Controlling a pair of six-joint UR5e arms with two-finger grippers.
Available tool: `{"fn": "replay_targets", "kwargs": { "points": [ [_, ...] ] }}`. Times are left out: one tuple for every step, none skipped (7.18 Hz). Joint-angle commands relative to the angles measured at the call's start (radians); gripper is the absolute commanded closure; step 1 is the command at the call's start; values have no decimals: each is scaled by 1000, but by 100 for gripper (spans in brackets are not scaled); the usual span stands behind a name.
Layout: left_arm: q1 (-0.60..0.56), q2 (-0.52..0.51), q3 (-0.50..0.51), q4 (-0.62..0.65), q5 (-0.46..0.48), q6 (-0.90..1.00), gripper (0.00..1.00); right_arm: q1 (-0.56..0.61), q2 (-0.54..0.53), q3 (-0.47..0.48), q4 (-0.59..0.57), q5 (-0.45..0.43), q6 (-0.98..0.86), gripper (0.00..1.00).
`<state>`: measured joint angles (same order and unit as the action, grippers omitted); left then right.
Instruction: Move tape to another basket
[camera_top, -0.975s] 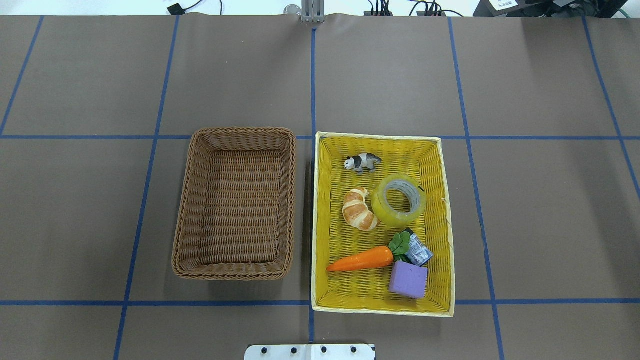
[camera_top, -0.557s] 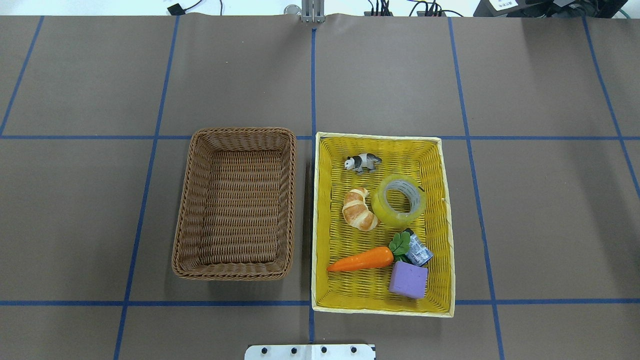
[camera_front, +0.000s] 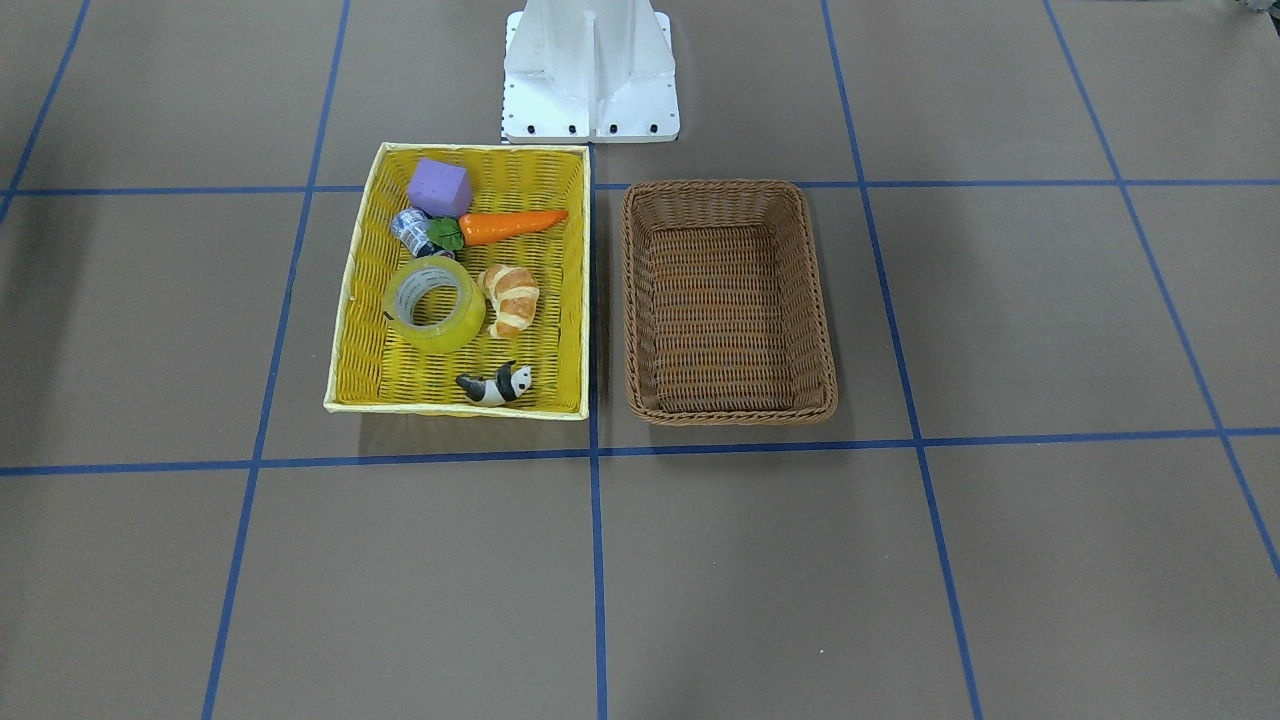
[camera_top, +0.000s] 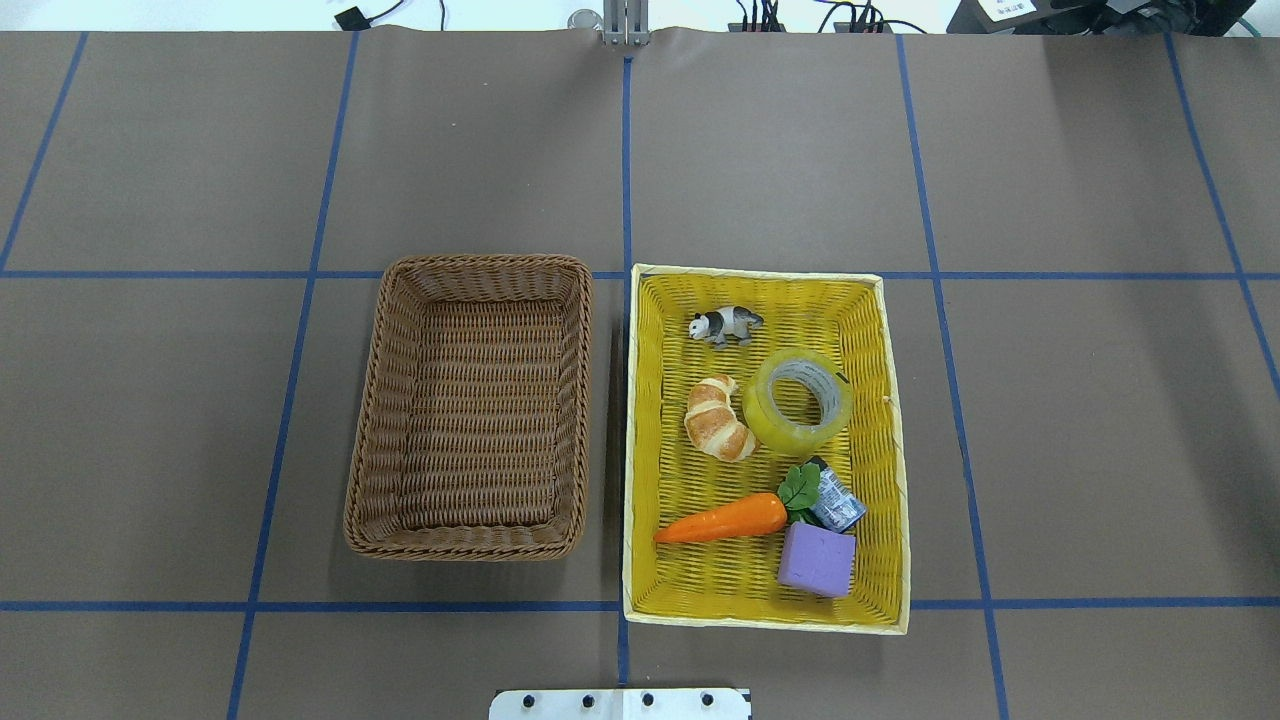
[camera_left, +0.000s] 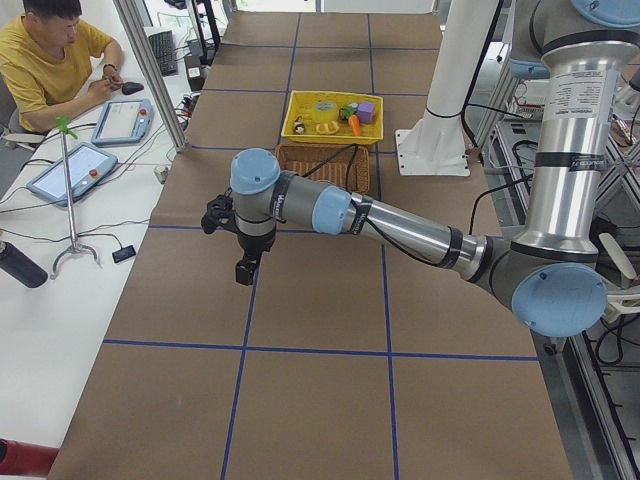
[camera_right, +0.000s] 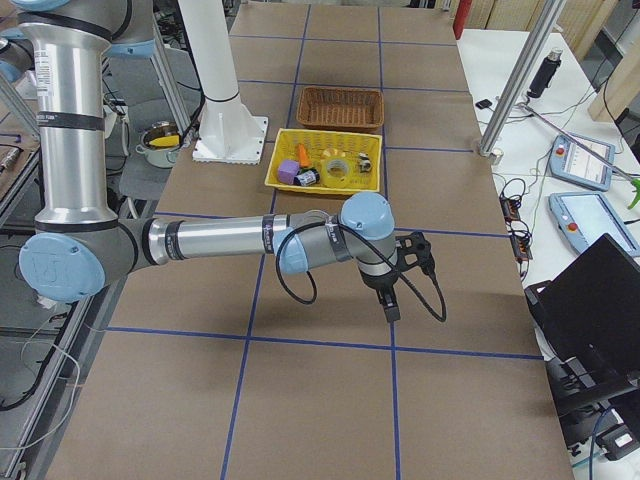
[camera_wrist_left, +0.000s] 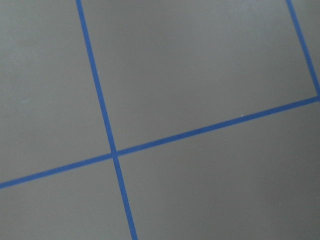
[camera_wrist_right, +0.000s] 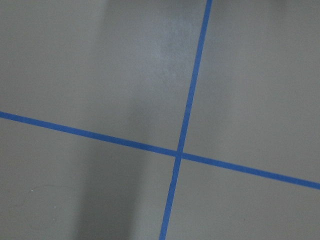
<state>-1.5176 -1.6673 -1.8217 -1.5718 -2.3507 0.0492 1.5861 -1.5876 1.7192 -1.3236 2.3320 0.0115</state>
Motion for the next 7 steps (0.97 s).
{"fn": "replay_targets", "kwargs": {
  "points": [
    [0, -6, 8, -56, -4, 3, 1, 0, -5, 10, 62, 76, 33, 0],
    [0, -8, 10, -74, -2, 3, 1, 0, -6, 14, 119, 146, 44, 0],
    [0, -9, 6, -82, -2, 1, 1, -26, 18, 19, 167, 161, 47, 0],
    [0, -11, 5, -83, -2, 1, 1, -82, 47, 26, 187, 214, 74, 0],
    [2, -11, 9, -83, -4, 1, 1, -136, 76, 69, 187, 227, 161, 0],
    [2, -9, 10, -83, -4, 1, 1, -205, 105, 109, 187, 204, 229, 0],
    [2, -9, 10, -83, -4, 1, 1, -306, 150, 140, 185, 117, 360, 1]
  ]
}}
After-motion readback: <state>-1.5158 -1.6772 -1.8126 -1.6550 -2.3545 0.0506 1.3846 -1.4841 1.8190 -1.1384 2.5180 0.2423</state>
